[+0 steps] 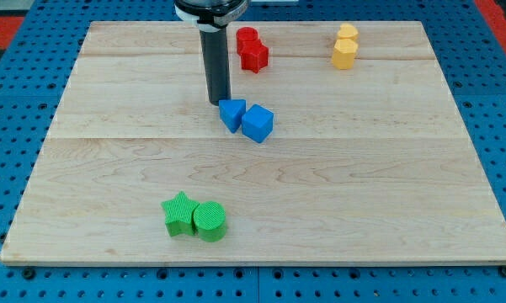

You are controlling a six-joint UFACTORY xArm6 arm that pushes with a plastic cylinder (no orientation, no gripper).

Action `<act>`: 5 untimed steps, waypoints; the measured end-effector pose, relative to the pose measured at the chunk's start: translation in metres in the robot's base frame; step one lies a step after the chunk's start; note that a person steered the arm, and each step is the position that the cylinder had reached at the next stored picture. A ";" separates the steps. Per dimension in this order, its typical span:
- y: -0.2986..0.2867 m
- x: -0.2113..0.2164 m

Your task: Separate blue blocks from each other

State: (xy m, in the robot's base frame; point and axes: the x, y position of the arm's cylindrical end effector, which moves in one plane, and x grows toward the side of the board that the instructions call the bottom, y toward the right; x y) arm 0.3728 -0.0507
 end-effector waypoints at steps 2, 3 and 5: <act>0.000 -0.003; -0.001 -0.009; -0.002 -0.017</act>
State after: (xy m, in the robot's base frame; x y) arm 0.3554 -0.0530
